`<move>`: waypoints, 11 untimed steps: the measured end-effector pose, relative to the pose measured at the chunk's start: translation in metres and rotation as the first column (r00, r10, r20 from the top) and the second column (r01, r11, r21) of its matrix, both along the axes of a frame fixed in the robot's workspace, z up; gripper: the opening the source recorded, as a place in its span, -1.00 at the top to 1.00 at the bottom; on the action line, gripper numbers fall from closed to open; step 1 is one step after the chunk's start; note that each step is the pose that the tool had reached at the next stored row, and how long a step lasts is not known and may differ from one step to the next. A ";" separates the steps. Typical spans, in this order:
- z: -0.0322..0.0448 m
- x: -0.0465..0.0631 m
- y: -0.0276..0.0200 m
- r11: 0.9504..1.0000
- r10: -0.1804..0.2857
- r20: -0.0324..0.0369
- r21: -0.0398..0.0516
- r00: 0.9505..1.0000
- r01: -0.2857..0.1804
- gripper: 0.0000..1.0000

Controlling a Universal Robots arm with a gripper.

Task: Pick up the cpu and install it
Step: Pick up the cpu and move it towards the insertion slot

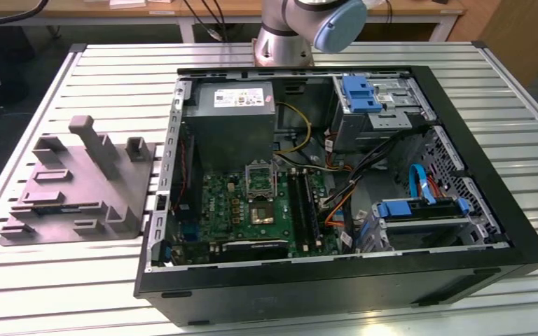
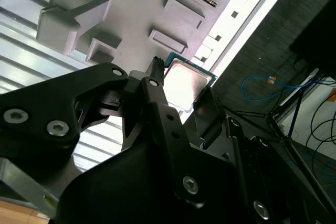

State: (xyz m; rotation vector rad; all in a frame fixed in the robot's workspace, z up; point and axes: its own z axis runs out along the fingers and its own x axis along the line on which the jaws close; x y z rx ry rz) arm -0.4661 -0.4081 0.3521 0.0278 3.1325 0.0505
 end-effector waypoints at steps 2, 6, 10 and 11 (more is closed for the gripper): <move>0.0033 0.000 0.0000 1.000 0.000 0.000 0.000 1.000 0.000 0.06; 0.0087 0.000 0.0000 1.000 0.000 0.000 0.000 1.000 0.000 0.06; 0.0143 0.000 0.0000 1.000 0.000 0.000 0.000 1.000 0.000 0.06; 0.0156 0.000 0.0000 1.000 0.000 0.000 0.000 1.000 0.000 0.06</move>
